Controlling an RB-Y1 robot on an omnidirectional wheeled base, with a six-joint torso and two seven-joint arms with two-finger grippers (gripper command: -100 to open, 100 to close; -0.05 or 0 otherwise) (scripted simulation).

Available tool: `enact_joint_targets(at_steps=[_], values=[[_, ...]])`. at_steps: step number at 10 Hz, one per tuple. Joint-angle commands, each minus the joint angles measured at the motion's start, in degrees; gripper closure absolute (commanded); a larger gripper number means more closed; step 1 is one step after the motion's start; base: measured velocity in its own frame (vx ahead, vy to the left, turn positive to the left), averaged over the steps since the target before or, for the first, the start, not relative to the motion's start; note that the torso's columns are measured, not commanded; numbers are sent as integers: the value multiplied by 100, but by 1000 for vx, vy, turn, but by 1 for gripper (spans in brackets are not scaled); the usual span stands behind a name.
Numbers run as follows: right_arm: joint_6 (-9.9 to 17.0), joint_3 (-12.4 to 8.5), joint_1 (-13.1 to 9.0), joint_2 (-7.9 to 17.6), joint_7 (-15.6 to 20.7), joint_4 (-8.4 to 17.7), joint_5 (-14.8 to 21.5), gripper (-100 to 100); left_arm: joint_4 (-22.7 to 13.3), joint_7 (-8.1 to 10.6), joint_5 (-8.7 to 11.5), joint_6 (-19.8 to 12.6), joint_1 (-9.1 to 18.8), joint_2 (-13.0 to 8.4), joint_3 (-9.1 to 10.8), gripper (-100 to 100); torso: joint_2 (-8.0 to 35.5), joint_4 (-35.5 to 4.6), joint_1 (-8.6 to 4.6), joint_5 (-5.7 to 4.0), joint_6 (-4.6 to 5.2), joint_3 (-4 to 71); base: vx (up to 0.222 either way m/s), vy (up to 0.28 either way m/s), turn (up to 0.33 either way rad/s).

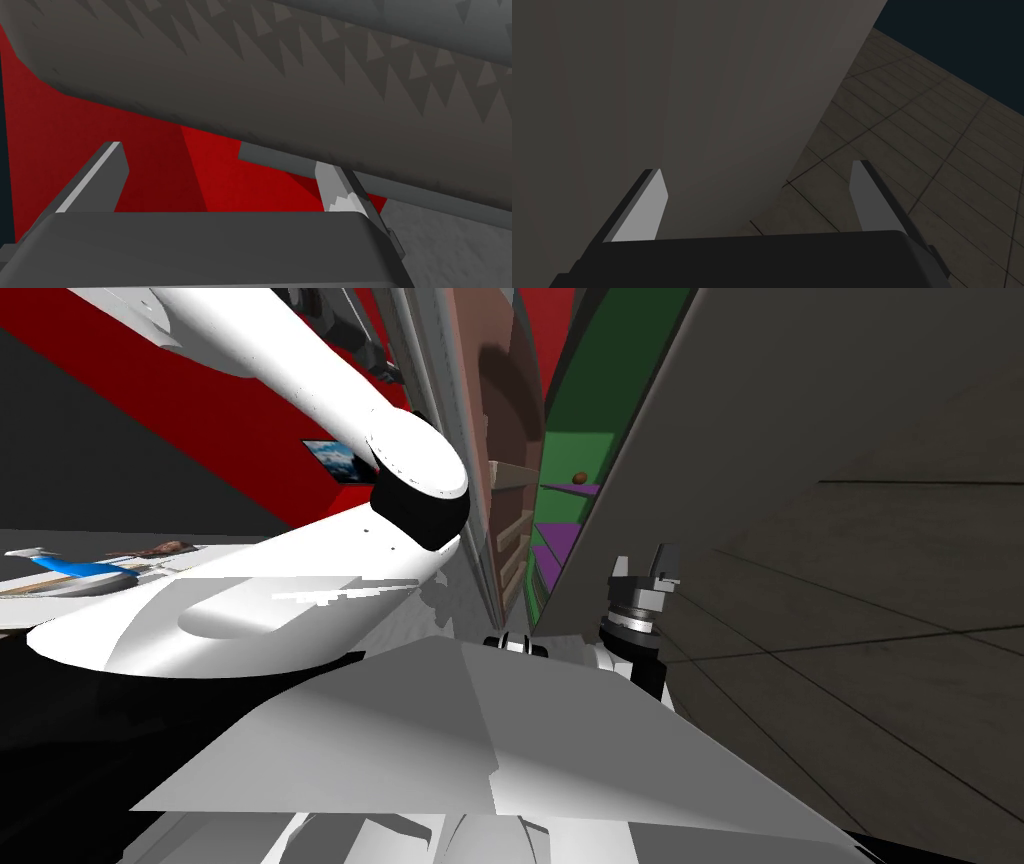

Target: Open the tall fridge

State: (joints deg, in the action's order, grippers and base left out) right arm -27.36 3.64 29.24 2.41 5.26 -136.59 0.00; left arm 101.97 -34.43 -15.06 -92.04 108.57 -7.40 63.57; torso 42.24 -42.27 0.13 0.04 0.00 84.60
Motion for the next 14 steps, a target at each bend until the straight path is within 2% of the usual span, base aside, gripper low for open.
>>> enact_joint_targets(at_steps=[1,3,8,10,11,13,14], values=[[0,0,0,0,0,0,0,0,-257,55,-131,-125,106,68,-168,-100,-3,2,-4,-1,0,2,17,47,21],[0,0,0,0,0,0,0,0,-363,76,-186,-177,150,87,-239,-100,-1,1,-23,-8,2,1,9,27,9],[0,0,0,0,0,0,0,0,-921,184,-474,-458,391,83,-612,-100,-12,4,-19,-9,5,11,15,36,23],[0,0,0,0,0,0,0,0,-1178,236,-601,-574,488,209,-783,-100,-15,6,-26,-13,9,14,16,47,26],[0,0,0,0,0,0,0,0,-1090,213,-552,-528,457,147,-723,-100,-23,17,-28,-12,12,18,4,22,2],[0,0,1,0,0,0,0,0,-1110,223,-579,-546,489,139,-735,-100,-27,9,-16,-6,1,17,59,26,-4],[0,0,0,0,0,0,0,0,-1109,228,-586,-564,493,137,-736,100,-25,13,-16,-7,10,25,-7,1,18]])
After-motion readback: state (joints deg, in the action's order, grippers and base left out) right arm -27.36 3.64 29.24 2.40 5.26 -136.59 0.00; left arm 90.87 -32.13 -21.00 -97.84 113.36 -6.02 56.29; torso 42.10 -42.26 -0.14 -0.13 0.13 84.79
